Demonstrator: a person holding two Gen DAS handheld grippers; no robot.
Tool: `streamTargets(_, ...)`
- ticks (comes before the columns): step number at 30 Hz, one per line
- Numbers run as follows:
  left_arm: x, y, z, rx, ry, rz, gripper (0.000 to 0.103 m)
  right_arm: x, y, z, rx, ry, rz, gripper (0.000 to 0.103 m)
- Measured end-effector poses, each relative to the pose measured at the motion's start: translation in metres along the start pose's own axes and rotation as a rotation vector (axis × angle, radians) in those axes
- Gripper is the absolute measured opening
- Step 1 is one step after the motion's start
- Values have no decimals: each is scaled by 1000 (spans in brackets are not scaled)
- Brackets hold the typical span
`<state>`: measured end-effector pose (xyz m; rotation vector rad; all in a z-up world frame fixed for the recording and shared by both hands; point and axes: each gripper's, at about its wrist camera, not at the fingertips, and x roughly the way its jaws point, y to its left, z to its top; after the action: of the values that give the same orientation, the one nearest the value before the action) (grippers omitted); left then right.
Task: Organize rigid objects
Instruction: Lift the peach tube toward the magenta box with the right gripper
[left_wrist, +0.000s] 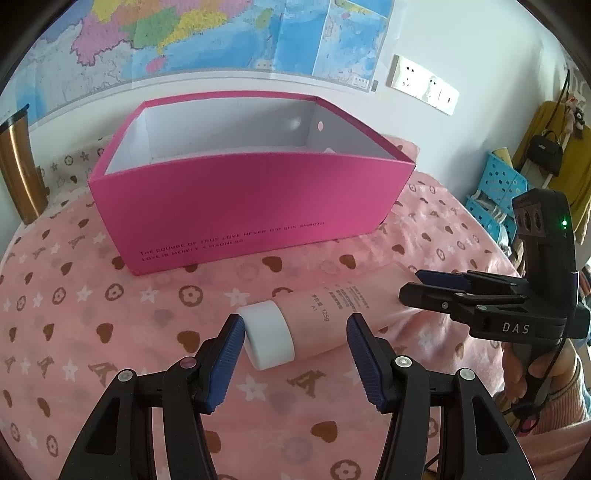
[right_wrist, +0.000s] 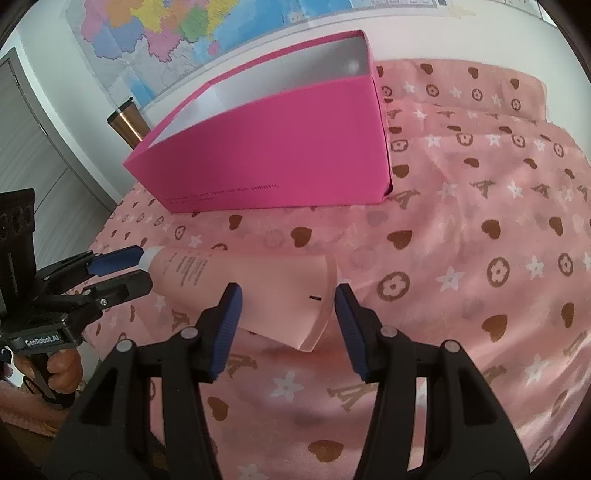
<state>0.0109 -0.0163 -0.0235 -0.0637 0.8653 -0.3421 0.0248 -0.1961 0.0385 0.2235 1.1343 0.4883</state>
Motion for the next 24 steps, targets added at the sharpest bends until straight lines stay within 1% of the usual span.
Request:
streamTargets(16,-17,-2,13,10,-63,1,58,-16,9,12,-26,-47,4,55)
streamTargets(24,-24,-1,22,14,-97,3,58,-27,15,23,-50,-89,-2,55)
